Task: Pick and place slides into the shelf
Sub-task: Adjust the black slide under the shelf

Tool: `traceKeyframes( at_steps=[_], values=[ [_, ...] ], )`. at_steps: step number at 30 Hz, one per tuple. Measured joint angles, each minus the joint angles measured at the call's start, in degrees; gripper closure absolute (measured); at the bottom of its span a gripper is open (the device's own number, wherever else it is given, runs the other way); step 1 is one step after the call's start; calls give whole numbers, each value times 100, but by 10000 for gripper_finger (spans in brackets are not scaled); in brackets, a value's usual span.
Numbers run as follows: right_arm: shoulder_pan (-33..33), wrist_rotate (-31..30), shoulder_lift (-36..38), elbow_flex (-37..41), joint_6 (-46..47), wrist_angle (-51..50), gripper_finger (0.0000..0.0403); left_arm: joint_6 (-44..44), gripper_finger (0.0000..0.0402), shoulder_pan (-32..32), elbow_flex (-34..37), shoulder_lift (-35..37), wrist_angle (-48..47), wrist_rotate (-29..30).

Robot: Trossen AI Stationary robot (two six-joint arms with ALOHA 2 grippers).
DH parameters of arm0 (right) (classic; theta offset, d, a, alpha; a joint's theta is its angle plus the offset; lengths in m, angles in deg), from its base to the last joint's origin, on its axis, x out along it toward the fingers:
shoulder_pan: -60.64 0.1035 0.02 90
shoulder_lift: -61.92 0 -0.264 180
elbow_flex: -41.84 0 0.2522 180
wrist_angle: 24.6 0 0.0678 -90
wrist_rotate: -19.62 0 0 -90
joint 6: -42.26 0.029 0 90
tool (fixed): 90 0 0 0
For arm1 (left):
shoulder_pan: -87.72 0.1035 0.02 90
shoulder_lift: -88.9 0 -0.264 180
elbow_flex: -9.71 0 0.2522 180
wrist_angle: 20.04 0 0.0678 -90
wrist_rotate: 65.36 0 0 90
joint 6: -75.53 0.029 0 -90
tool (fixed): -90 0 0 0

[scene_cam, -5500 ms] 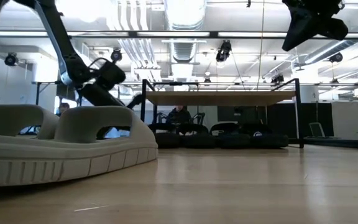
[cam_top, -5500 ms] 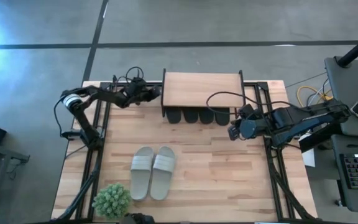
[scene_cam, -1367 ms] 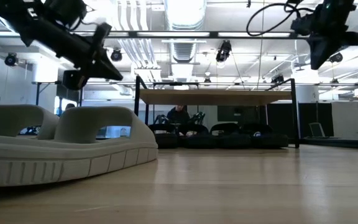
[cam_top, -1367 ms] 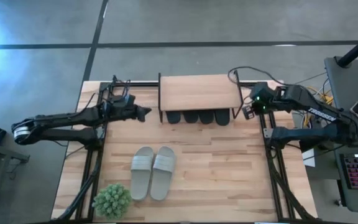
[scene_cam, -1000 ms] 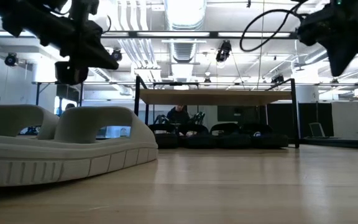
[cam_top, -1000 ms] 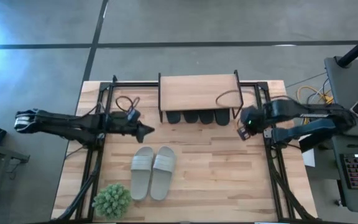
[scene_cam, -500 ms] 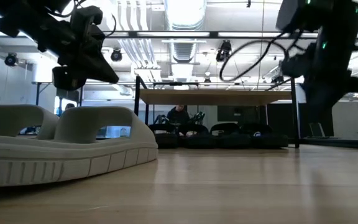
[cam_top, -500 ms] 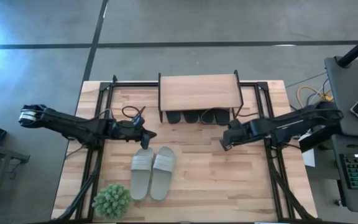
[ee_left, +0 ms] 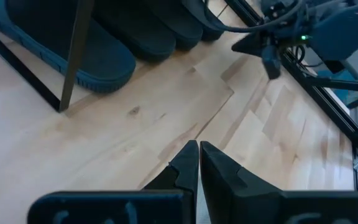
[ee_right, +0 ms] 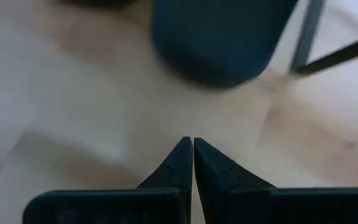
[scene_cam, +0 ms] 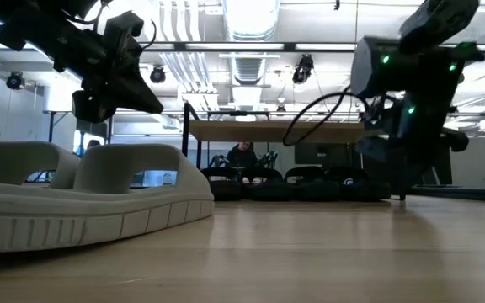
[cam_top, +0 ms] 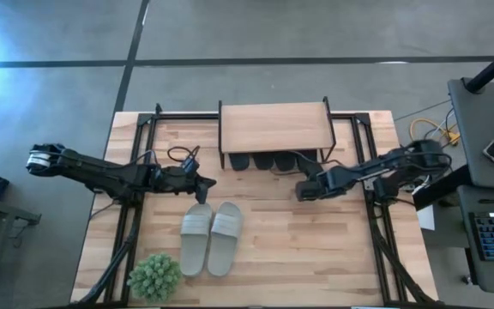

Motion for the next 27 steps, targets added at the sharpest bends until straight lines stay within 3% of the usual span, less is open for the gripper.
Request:
traceKeyframes(
  at_steps=[9,18,27],
  values=[
    [-460,-105,-408,0,-901,892,394,-3,400,0,2,8,7,153],
    [-781,-597,-443,0,-1309,1069,394,-9,400,0,2,13,11,245],
    [-793,-232,-376,0,-1697,1574,394,-45,400,0,4,13,9,261]
  ],
)
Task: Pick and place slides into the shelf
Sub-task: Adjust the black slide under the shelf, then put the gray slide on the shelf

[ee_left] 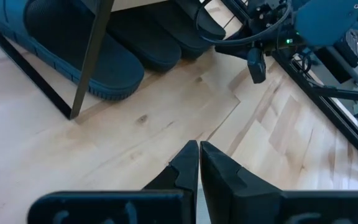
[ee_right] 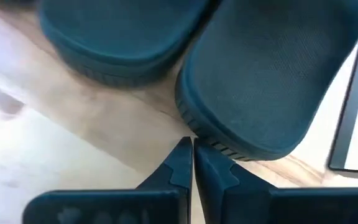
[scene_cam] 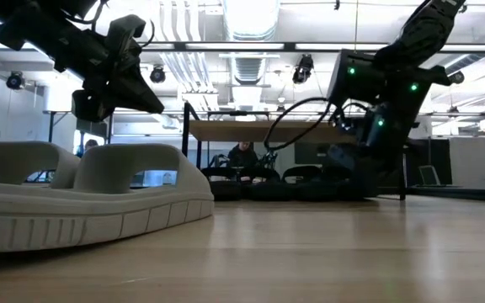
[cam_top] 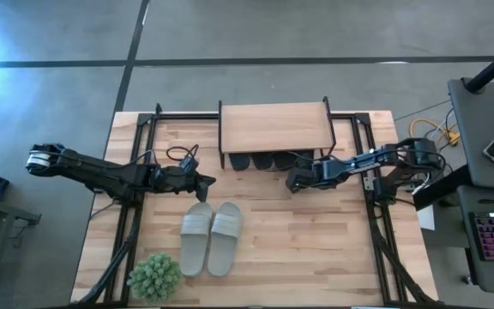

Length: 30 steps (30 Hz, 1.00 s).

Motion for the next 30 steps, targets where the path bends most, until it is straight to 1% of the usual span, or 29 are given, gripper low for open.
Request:
traceKeyframes(
  at_steps=[5,11,13,14,17,19,22,24,26,27,30],
  values=[
    [228,289,107,-4,-171,97,394,-91,400,0,0,0,-2,2],
    [538,441,238,-7,785,-639,394,-123,400,0,-17,0,-15,-6],
    [669,827,308,-6,842,-710,394,-216,400,0,-33,0,-4,-41],
    [750,1110,347,-4,705,-681,394,-245,400,-2,-33,-2,-7,-60],
    [1056,2078,477,-2,151,-362,394,-164,400,-2,-33,-79,-17,-355],
    [1277,2426,584,-2,19,-139,394,-41,400,-11,-45,-145,3,-661],
    [1520,2428,761,-38,-37,29,394,81,400,-55,-125,-244,-17,-1094],
    [1598,2404,878,-162,-24,29,394,91,400,-83,-192,-300,-10,-1244],
    [1695,2372,1050,-314,-111,43,394,91,400,-110,-249,-345,-7,-1276],
    [1771,2272,1155,-409,-228,91,394,91,400,-125,-276,-360,-13,-1273],
    [2026,1726,1553,-737,-549,290,386,49,400,-161,-373,-420,-23,-1211]
  ],
)
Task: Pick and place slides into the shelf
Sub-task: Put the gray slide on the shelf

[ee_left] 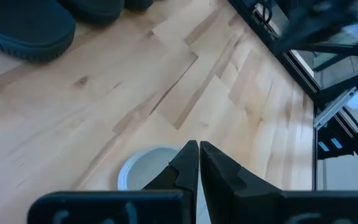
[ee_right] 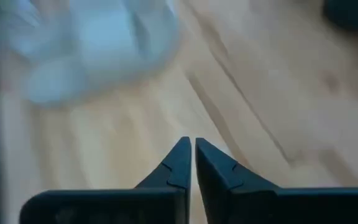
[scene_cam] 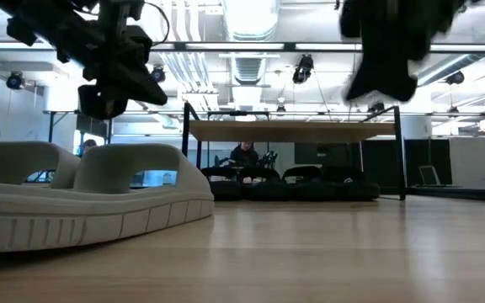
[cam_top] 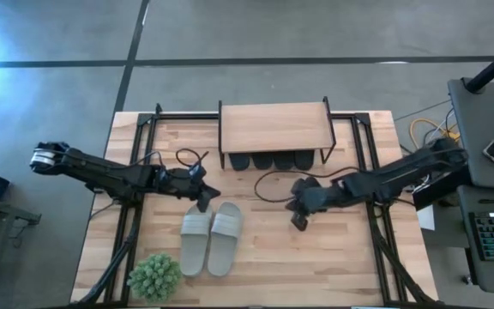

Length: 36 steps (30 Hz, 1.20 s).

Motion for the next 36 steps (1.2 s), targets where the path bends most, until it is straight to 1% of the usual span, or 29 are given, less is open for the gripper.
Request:
traceKeyframes(
  at_steps=[2,4,8,12,15,17,19,21,23,25,29,31,34,36],
  values=[
    [80,-265,240,-242,-106,15,370,-4,400,-67,-81,-37,-57,149],
    [93,-392,411,-446,-165,-24,347,10,395,-129,-212,-117,-61,231],
    [106,-539,557,-868,-209,-93,287,188,362,-263,-504,-220,-472,248],
    [132,-532,326,-1340,-496,-527,233,349,326,-494,-946,-264,-1484,301],
    [210,-544,-19,-1805,-967,-1027,211,647,321,-896,-1399,-239,-2055,665],
    [236,-545,-290,-2132,-1330,-1537,206,740,321,-1219,-1758,-238,-2467,1143],
    [242,-587,-547,-2411,-1683,-1825,205,678,320,-1538,-2114,-238,-3071,1606],
    [207,-655,-760,-2617,-2058,-1992,204,206,320,-1823,-2439,-266,-3565,1964],
    [174,-672,-976,-2851,-2326,-1936,204,-225,320,-2126,-2608,-289,-4042,2177],
    [176,-693,-1223,-3072,-2417,-1965,204,-486,320,-2476,-2662,-340,-4275,2244],
    [369,-693,-1836,-3506,-2119,-1980,204,-896,320,-3187,-2578,-511,-4577,2351],
    [511,-738,-2155,-3773,-1856,-1963,204,-909,320,-3520,-2573,-661,-4693,2354],
    [743,-1081,-2684,-4256,-1399,-1988,204,-909,320,-3996,-2573,-823,-4749,2345],
    [905,-1355,-3028,-4637,-1110,-2177,204,-944,320,-4297,-2573,-899,-4843,2346]
  ],
)
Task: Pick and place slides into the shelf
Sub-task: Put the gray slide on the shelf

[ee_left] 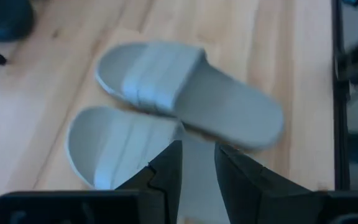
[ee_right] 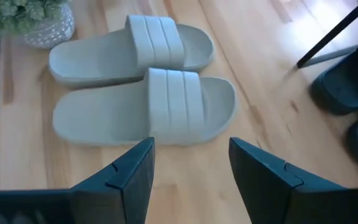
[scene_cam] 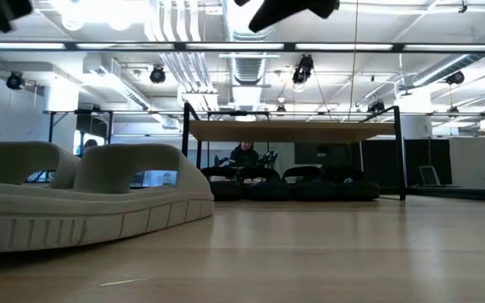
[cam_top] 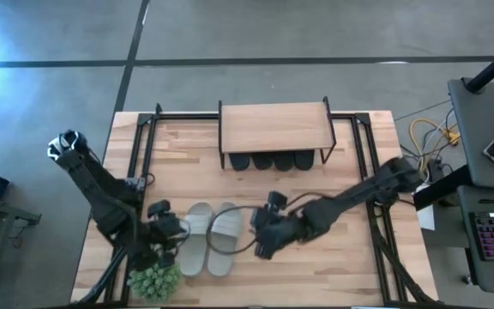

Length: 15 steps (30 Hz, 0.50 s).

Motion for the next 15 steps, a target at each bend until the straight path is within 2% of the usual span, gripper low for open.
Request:
traceKeyframes(
  at_steps=[6,15],
  values=[
    [365,-849,-1077,-1210,218,-776,204,-726,320,-662,0,-182,-457,0],
    [465,-973,-2630,-2846,-159,-1628,204,-1468,320,-1192,0,-295,-765,12]
  ],
)
